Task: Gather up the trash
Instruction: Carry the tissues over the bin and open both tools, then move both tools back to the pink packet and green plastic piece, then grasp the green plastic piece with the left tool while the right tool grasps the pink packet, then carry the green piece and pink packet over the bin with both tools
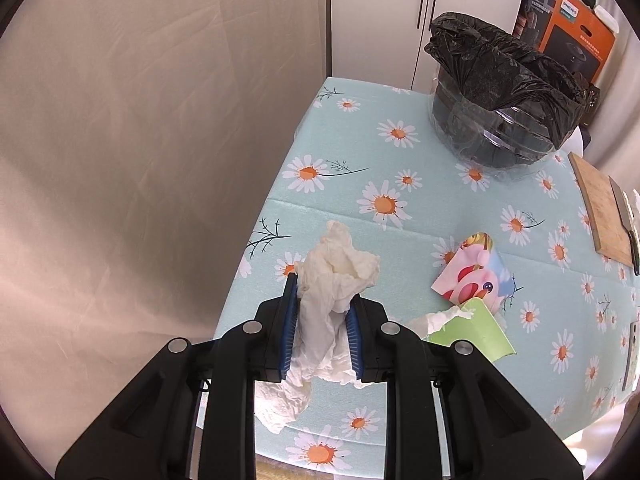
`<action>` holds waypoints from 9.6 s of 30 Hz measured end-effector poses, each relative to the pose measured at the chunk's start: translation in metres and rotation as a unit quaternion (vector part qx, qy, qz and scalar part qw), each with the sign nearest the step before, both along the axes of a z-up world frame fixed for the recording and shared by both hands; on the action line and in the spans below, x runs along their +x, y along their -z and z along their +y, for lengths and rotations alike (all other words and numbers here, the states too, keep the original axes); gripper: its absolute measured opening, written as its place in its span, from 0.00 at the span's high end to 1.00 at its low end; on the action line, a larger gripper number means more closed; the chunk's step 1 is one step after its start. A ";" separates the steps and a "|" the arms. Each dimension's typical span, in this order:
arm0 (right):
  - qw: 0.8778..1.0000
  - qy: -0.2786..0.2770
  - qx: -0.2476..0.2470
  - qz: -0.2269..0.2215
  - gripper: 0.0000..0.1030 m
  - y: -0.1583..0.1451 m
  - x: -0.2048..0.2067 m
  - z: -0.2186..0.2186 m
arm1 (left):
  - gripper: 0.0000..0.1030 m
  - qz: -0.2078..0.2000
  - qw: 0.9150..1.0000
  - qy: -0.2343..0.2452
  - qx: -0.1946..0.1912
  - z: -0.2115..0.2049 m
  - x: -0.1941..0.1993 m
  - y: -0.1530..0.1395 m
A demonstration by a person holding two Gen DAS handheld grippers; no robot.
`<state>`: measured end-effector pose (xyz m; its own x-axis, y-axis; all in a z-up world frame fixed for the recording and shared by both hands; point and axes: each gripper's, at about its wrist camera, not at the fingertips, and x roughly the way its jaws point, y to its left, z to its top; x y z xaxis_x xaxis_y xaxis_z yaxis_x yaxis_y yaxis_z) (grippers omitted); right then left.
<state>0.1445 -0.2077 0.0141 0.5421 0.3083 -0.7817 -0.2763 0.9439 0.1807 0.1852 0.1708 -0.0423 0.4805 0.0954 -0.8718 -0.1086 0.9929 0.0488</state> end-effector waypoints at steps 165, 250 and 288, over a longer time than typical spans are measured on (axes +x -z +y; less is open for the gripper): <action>0.952 -0.277 -0.043 0.120 0.14 0.091 0.125 0.150 | 0.34 0.088 0.990 0.021 -0.110 -0.070 -0.012 0.115; 0.970 -0.179 0.087 -0.140 0.72 -0.094 0.124 0.014 | 0.34 -0.059 0.974 0.216 0.026 -0.134 0.090 -0.089; 0.977 -0.175 0.073 -0.101 0.71 -0.024 0.302 0.042 | 0.34 -0.031 0.944 0.329 0.002 -0.175 0.283 -0.043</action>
<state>0.4467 -0.1659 0.0380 0.5223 0.6031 -0.6029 -0.6221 0.7530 0.2144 0.4680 -0.0038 0.0008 0.4874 -0.2384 -0.8400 0.5284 0.8464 0.0664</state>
